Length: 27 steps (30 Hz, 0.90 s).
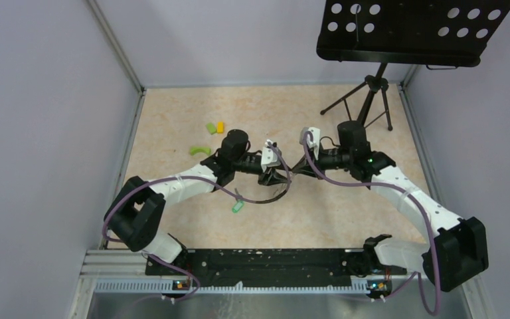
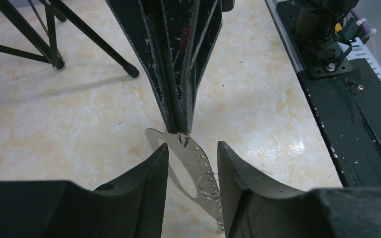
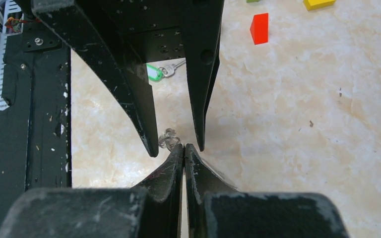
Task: Put the keys on the keyring
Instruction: Adjust the keyring.
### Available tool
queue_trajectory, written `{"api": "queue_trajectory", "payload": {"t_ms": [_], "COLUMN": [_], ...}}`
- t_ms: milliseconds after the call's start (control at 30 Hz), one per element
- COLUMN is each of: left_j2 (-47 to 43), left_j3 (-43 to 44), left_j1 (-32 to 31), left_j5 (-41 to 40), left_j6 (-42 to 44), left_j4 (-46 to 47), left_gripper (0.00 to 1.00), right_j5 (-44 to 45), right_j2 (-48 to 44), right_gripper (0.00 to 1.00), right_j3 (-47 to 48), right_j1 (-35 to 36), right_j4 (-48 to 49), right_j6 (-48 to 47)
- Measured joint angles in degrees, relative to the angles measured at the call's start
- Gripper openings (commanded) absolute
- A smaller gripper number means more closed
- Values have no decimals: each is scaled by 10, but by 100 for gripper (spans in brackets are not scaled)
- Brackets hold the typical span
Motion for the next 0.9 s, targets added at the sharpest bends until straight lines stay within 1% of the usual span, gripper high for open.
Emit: {"api": "queue_trajectory", "payload": {"t_ms": [300,533,600,633,667,900], "left_j2": [0,0,0,0,0,5], "left_j3": [0,3,6,7,7,10], "left_j1": [0,1,1,1,1,3], "left_j5": [5,9,11,11,12,17], "left_j6": [-17,-22,-22,-23,-24,-22], "left_j4": [10,12,12,12,12,9], "left_gripper": [22,11,6,2,0,0], "right_j5": [-16,-22,-23,-23,-24,-29], "right_j2": [-3,-3,-3,-3,-4,-4], "right_gripper": [0,0,0,0,0,0], "right_j3": [-15,-19,-20,-21,-22,-22], "right_j1": [0,0,0,0,0,-1], "right_j4": [12,22,23,25,25,23], "right_j6": [6,11,11,11,10,18]}}
